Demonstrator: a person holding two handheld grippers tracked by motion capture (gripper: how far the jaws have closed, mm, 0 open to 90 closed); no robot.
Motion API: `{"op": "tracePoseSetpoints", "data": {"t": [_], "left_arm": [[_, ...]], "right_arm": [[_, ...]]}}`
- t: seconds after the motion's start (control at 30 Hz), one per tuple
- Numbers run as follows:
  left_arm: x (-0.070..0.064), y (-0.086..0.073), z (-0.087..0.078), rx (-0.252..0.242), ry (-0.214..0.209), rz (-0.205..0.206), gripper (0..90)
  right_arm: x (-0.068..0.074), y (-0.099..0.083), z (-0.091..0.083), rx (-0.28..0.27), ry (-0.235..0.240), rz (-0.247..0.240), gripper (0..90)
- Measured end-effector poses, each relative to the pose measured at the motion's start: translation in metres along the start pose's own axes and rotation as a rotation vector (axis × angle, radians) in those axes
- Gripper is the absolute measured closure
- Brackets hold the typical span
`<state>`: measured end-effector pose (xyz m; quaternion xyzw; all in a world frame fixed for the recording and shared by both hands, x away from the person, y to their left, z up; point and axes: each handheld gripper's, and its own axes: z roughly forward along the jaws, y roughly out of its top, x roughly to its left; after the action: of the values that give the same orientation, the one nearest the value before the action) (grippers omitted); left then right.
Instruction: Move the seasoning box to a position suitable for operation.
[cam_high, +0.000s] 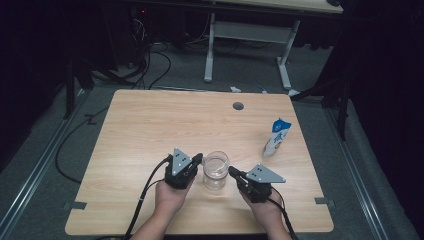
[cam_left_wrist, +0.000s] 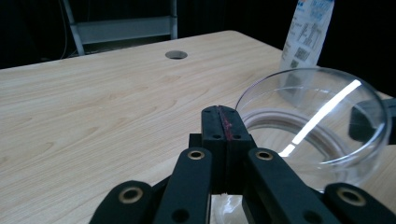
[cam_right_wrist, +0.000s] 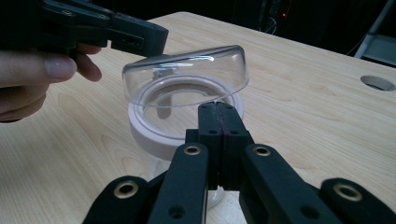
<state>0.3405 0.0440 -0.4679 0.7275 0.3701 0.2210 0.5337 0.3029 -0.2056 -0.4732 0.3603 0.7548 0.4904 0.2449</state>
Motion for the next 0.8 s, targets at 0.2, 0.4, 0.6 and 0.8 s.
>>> {"op": "tracePoseSetpoints", "data": {"t": [0.2, 0.4, 0.6, 0.8], "left_arm": [[0.0, -0.01, -0.015, 0.001, -0.015, 0.004, 89.9], [-0.004, -0.028, -0.021, 0.039, -0.04, 0.011, 89.2], [-0.013, -0.035, -0.025, 0.037, -0.075, -0.007, 88.7], [-0.02, -0.034, -0.025, 0.023, -0.106, -0.02, 90.0]], "right_arm": [[0.0, 0.0, 0.0, 0.0, 0.007, 0.007, 89.7], [0.001, 0.0, 0.0, -0.002, 0.011, 0.01, 89.5], [0.003, 0.001, 0.0, -0.006, 0.013, 0.014, 89.4], [0.005, 0.002, 0.0, -0.011, 0.013, 0.008, 89.5]]}}
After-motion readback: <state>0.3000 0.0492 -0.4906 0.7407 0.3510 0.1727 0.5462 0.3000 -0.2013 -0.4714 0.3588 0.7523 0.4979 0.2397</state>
